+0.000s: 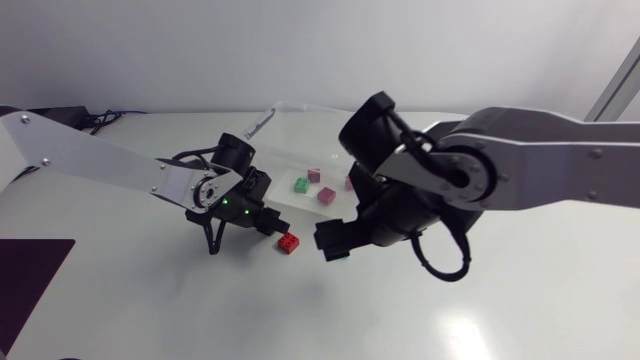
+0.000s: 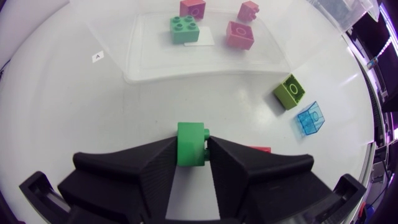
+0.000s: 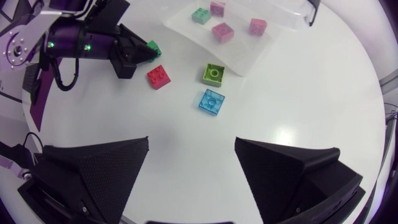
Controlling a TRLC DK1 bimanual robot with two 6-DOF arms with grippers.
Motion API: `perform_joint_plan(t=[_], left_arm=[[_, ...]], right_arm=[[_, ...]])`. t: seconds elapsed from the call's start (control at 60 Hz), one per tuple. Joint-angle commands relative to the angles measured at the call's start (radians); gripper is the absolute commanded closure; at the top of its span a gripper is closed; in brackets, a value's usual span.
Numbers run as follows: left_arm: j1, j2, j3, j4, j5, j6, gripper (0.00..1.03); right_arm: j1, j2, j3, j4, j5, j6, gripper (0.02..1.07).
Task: Place the duplo bricks in the container
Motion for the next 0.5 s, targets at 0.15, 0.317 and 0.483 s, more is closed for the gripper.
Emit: perform_joint_plan(t=[0.15,0.317,0.483], left_arm=[[0.014,-0.235,-0.093,-0.006,-0.017,0.025,0.83],[0.033,-0.496,-0.126,-0.095,-0.024,0.038,0.83],[0.063,-0.647,-0.072,-0.12,-0.026,0.041,0.83]], right_arm=[[0.038,0.185,0.007,0.054,0.069,0.053,0.1],[0.038,0.271,0.022,0.083,0.087,0.066,0.12],[0.034,0.343,0.057,0.086,0.115,0.073,0.16]])
